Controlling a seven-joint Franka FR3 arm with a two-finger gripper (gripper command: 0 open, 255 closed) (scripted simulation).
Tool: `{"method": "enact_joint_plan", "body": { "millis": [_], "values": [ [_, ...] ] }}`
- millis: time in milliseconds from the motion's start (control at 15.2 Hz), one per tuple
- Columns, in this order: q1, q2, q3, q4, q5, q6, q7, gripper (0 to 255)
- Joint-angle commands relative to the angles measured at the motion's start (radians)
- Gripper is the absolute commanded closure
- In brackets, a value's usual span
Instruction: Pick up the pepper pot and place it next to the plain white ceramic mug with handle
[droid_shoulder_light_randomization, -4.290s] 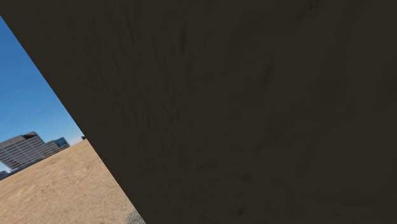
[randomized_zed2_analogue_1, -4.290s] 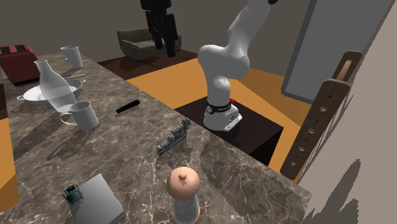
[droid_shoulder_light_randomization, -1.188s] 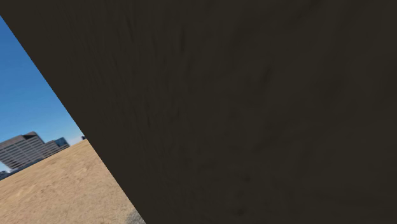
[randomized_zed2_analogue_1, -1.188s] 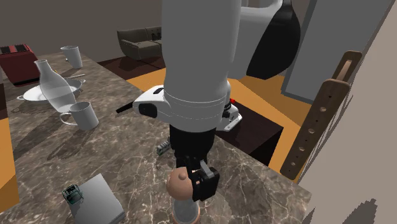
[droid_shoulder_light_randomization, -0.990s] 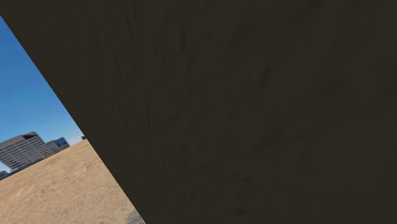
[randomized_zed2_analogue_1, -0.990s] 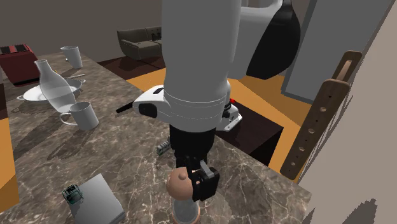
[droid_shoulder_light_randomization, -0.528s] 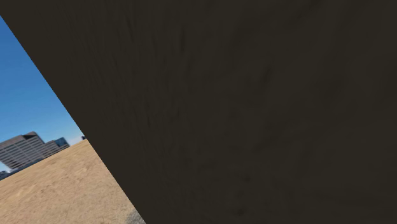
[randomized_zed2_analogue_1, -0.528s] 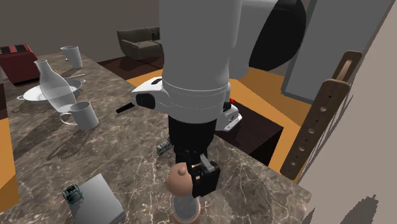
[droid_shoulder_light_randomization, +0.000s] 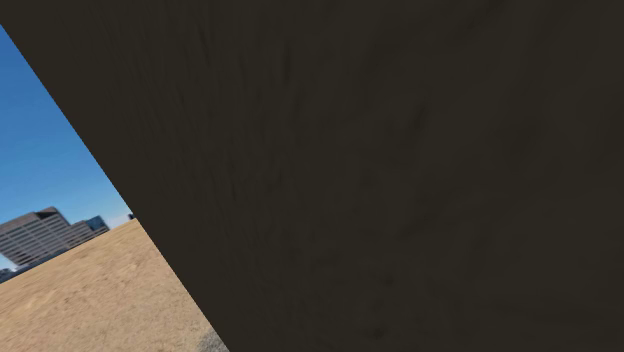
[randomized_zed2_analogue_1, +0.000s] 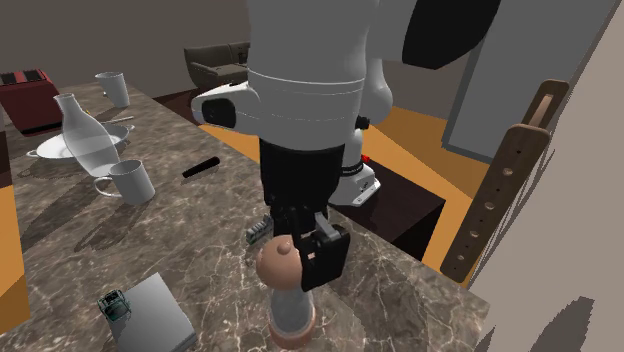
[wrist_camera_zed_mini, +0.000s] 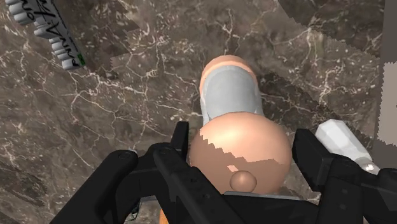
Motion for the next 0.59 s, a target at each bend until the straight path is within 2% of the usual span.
{"method": "enact_joint_plan", "body": {
  "millis": [0, 528],
  "values": [
    [0.001, -0.012, -0.006, 0.021, 0.006, -0.032, -0.007, 255],
    [0.001, -0.041, -0.023, 0.105, 0.016, -0.141, -0.021, 255]
  ]
}}
